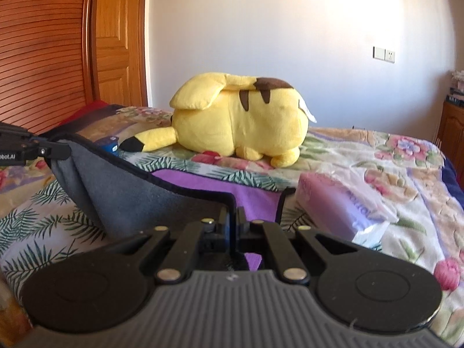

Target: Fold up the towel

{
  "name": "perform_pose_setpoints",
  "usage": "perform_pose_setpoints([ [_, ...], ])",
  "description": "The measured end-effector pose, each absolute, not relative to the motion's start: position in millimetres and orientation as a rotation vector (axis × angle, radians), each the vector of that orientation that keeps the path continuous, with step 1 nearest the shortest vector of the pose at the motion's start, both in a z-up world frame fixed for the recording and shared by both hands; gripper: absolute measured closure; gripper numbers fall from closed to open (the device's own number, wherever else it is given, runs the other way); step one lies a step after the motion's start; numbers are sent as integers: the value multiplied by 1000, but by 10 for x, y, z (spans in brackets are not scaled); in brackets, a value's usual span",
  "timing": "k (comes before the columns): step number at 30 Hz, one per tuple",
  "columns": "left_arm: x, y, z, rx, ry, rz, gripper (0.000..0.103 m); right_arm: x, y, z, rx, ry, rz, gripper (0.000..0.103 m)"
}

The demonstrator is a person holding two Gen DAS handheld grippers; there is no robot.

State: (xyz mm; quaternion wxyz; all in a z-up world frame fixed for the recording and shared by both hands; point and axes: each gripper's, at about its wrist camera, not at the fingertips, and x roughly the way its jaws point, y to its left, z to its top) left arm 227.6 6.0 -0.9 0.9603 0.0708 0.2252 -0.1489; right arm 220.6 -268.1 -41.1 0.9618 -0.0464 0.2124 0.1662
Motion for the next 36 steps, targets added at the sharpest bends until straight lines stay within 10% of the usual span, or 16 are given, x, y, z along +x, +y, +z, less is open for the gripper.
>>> perform_pose_setpoints([
  [36, 3146, -13, -153, 241, 440, -249, 103, 2944, -2575, -361, -235, 358, 318, 100],
])
